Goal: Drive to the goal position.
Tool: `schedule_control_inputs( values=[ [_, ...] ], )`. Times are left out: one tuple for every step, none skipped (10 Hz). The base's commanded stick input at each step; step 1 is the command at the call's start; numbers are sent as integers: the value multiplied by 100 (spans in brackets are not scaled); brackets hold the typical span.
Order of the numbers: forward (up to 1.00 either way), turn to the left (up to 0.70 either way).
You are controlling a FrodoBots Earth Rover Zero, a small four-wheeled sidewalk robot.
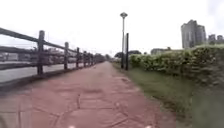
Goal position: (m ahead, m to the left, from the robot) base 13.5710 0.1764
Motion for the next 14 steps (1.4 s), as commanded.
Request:
schedule_control_inputs(
  values=[
    [100, 2],
    [100, 2],
    [100, 2],
    [100, 2],
    [100, 2],
    [100, 2],
    [100, 2],
    [100, 2],
    [100, 2],
    [100, 2],
    [100, 2],
    [100, 2],
    [100, 2],
    [100, 2]
  ],
)
